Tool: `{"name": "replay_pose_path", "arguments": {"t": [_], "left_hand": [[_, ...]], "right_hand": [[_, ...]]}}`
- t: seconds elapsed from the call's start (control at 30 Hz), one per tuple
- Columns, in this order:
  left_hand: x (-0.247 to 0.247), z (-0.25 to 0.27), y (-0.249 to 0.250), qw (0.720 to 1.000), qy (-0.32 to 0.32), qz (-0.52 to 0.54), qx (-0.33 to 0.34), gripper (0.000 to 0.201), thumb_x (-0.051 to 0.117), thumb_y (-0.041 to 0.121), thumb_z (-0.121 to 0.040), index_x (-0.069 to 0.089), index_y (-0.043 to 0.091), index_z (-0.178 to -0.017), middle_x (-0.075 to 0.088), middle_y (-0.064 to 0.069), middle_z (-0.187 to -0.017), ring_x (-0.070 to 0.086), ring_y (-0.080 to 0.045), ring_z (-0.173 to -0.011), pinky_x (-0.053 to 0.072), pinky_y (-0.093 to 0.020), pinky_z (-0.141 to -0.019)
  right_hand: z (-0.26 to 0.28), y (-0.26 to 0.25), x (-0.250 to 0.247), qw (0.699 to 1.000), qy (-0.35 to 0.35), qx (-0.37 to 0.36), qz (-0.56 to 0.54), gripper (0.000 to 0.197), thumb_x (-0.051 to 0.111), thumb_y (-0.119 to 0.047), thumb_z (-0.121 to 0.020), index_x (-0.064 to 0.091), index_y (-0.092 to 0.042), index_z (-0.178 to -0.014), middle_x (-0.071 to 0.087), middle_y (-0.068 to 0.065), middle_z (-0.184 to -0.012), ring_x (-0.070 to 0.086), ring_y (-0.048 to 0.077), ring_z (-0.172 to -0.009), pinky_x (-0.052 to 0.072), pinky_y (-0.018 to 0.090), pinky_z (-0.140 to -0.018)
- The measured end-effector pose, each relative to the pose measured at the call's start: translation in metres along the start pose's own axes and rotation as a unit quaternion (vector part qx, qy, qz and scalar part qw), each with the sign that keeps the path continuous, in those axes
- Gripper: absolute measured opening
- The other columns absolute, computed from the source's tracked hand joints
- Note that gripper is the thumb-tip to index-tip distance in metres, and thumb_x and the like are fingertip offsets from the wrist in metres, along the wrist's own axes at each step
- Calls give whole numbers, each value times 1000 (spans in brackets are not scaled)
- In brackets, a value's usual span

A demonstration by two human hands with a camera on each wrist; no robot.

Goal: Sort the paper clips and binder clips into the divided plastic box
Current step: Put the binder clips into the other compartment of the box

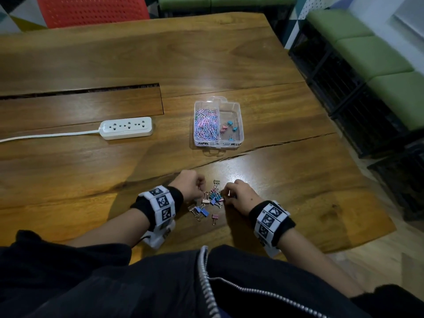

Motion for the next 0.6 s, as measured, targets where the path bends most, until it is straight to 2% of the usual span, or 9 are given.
{"name": "replay_pose_path", "arguments": {"t": [0.13,0.2,0.27,0.37,0.4,0.43,0.5,0.53,0.6], "left_hand": [[-25,-18,34,992,59,106,24,24,59,-2,-81,51,17,-69,52,6,-75,52,-6,-67,46,-15,-56],[-38,-33,53,977,98,185,27,24,59,-3,-82,52,16,-70,55,2,-79,55,-7,-66,51,-16,-59],[-49,-51,67,959,135,250,18,23,57,-5,-83,53,15,-71,58,-1,-84,56,-7,-66,53,-17,-61],[-57,-72,79,949,137,283,3,18,52,-6,-85,60,7,-93,61,-10,-107,57,-13,-79,52,-21,-71],[-57,-76,79,955,121,271,-2,24,49,-7,-85,60,6,-102,59,-12,-115,56,-16,-82,52,-23,-71],[-55,-76,79,961,104,258,-2,29,47,-9,-85,59,6,-107,56,-11,-120,55,-16,-79,51,-21,-65],[-48,-68,73,970,83,230,8,29,46,-8,-85,59,7,-107,53,-8,-121,52,-12,-64,46,-14,-48],[-43,-63,67,975,79,209,16,26,47,-6,-86,59,8,-105,53,-8,-122,52,-11,-63,46,-12,-46],[-32,-48,51,987,52,147,30,21,54,0,-86,58,10,-103,54,-8,-121,56,-12,-71,49,-14,-50]], "right_hand": [[-1,1,-5,1000,2,22,-10,28,63,-10,-82,59,-8,-109,53,10,-108,54,25,-101,37,20,-75],[-2,2,-5,999,11,30,-20,20,64,-9,-81,61,-9,-100,50,5,-98,50,19,-91,38,14,-68],[0,1,-3,999,20,24,-28,8,64,-8,-81,59,-12,-87,47,1,-92,47,15,-86,33,8,-59],[1,-1,-2,999,32,7,-11,5,61,-6,-82,60,-5,-87,55,8,-94,53,22,-88,43,18,-71],[2,-1,-2,999,32,9,-10,6,60,-6,-82,59,-4,-88,56,9,-96,54,23,-90,45,22,-75],[2,-1,-1,999,30,15,-9,5,59,-6,-82,58,-6,-87,54,8,-95,53,22,-90,45,24,-78],[1,-1,0,999,22,24,-1,12,58,-7,-83,50,-14,-77,46,3,-91,47,19,-87,44,23,-79],[-1,0,1,999,18,27,4,22,57,-7,-83,44,-18,-70,43,1,-88,45,18,-86,44,23,-79],[-3,-2,1,999,6,34,14,38,56,-6,-83,33,-24,-59,37,-3,-78,43,19,-84,42,24,-77]]}}
Point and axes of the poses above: each hand's wrist, its own z-axis away from the middle knuckle, its own x-axis out of the palm, y = z × x, the point moved 1 cm from there along -z, towards the middle knuckle
